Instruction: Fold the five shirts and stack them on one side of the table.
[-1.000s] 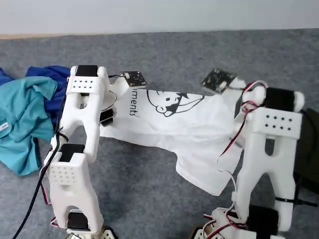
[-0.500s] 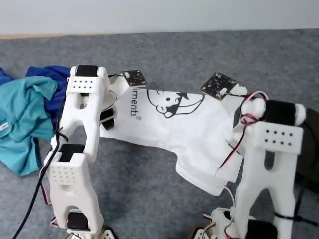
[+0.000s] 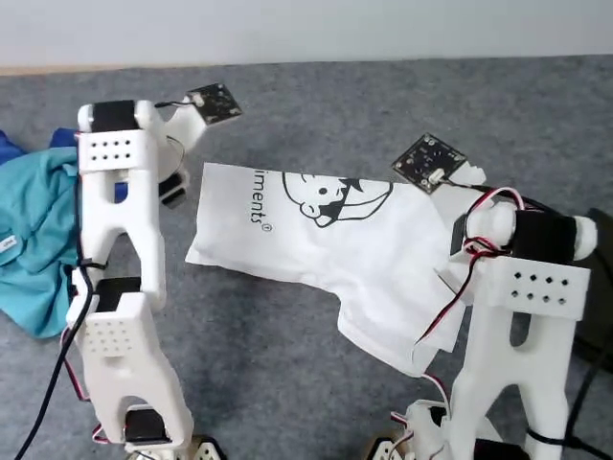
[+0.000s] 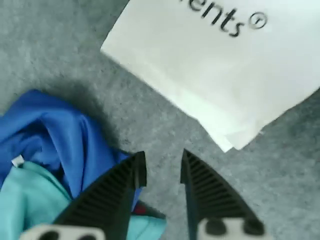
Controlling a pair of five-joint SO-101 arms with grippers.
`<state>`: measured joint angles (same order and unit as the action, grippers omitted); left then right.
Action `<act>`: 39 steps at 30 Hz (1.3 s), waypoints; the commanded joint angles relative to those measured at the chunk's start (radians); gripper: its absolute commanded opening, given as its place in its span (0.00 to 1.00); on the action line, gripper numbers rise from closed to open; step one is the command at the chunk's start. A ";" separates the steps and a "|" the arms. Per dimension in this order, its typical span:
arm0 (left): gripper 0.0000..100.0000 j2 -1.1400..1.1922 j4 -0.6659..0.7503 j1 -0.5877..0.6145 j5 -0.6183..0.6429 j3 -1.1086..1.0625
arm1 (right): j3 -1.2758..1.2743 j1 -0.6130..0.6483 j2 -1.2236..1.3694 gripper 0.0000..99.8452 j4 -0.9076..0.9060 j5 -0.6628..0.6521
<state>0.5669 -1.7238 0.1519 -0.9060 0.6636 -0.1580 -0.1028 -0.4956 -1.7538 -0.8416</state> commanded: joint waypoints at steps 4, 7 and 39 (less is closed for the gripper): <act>0.00 -0.064 -0.029 0.002 0.009 -0.085 | 0.034 0.008 0.054 0.26 -0.031 0.143; 0.00 -0.063 -0.028 -0.015 0.041 -0.147 | 0.034 0.039 0.110 0.26 -0.004 0.207; 0.00 0.132 0.143 -0.199 0.216 -0.367 | 0.044 -0.203 0.131 0.06 0.111 0.281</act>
<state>0.7004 -1.5888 -0.0706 -0.6621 0.2892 -0.1550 -0.2302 -0.3038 -1.6326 -0.5623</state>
